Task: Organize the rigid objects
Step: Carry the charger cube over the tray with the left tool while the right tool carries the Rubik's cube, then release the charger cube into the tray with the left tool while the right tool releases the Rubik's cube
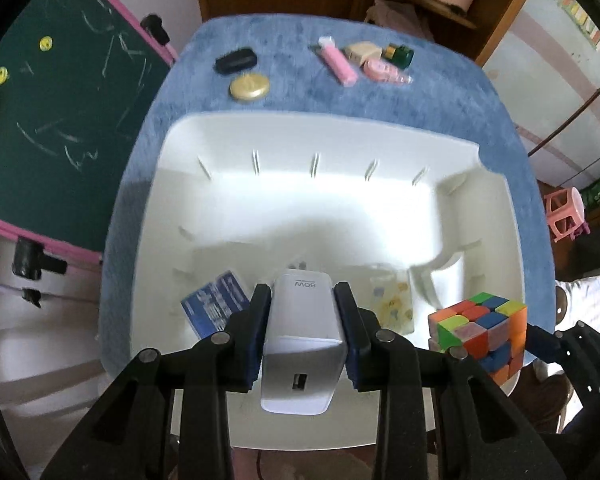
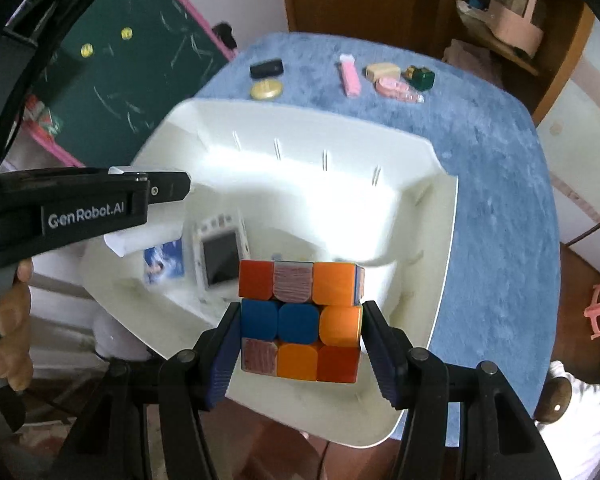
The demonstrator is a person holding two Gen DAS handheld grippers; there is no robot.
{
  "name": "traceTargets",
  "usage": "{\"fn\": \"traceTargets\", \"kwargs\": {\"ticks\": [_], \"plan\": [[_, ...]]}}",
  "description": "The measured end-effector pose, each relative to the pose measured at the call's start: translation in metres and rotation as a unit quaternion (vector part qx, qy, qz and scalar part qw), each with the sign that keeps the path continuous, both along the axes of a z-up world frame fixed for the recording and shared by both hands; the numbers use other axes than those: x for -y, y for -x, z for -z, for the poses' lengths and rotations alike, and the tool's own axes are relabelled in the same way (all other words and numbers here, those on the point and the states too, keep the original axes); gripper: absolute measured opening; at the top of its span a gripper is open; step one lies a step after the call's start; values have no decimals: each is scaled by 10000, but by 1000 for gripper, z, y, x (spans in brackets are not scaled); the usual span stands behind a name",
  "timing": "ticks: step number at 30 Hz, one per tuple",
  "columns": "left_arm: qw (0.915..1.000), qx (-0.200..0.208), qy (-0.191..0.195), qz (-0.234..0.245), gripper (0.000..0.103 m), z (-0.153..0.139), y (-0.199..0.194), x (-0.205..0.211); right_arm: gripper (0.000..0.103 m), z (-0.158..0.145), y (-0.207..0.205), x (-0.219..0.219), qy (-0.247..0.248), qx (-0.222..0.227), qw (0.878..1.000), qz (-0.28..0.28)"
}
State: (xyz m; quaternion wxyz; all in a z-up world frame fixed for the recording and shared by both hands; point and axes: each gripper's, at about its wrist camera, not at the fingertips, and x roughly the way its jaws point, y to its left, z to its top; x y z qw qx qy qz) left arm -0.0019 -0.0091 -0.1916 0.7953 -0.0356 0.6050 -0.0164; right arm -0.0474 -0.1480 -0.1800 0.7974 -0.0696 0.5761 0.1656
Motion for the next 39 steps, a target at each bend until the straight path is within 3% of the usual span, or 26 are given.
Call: {"fn": "traceTargets", "kwargs": {"ticks": [9,18,20,25,27,39], "plan": [[9997,-189,-169,58,35,18,6,3,59,21,3,2,143,-365,9992,49],[9994,-160,-243,201,36,17,4,7,59,33,2,5,151,-661,9976,134],[9991,-51,-341,251,40,11,3,10,60,33,2,6,132,-687,9974,153],[9994,82,-290,178,75,2,0,9,66,26,0,4,54,-552,9984,134],[9995,114,-251,124,75,-1,0,7,71,20,1,3,10,-443,9990,111],[9991,296,-223,-216,75,-20,0,-3,71,-5,4,-2,-123,119,9998,-66]]}}
